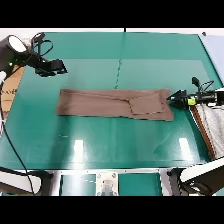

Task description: Fold the shirts.

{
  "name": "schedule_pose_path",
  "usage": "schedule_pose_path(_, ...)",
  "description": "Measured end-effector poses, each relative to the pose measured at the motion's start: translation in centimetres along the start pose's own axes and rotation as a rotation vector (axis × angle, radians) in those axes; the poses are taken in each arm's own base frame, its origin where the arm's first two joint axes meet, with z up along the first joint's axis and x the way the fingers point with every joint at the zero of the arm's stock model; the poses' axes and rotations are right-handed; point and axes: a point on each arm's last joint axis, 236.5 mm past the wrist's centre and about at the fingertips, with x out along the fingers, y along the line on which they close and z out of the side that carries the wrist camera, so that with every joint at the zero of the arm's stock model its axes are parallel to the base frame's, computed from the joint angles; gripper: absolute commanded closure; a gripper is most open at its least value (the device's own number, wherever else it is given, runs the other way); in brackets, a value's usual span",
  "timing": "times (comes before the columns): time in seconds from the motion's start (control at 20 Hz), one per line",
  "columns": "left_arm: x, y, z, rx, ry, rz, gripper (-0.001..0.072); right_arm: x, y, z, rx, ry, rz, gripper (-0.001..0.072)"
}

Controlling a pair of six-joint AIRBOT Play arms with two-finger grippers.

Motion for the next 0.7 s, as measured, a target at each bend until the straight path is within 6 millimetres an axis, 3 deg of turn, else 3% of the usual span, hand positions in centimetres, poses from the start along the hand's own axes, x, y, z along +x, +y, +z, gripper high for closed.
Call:
schedule_pose_path(0.25,0.0,-0.4,0.0,-0.01,0.001,-0.016,0.001,3.2,2.4,0.6,-0.079,0.011,0.089,0.0056)
schedule_pose_path(0.35,0.0,-0.4,-0.1,-0.015,0.006,-0.019,0.0487,3.8,3.3,0.8,-0.114,0.027,0.094,0.0071)
schedule_pose_path(0.4,0.0,-0.5,-0.3,-0.015,0.013,-0.022,0.0601,4.1,3.8,0.9,-0.129,0.037,0.094,0.0319)
schedule_pose_path(0.45,0.0,-0.6,-0.5,-0.016,0.02,-0.026,0.0689,4.4,3.9,0.7,-0.139,0.054,0.083,0.0617)
schedule_pose_path(0.5,-0.1,-0.6,-0.7,-0.016,0.03,-0.027,0.0686,4.4,4.3,0.6,-0.14,0.069,0.09,0.0626)
schedule_pose_path(0.55,-0.1,-0.7,-0.9,-0.015,0.038,-0.028,0.0687,4.5,5.0,0.5,-0.147,0.075,0.107,0.0695)
schedule_pose_path(0.7,-0.1,-0.8,-1.2,-0.015,0.053,-0.031,0.0688,4.5,5.8,0.4,-0.139,0.093,0.117,0.0696)
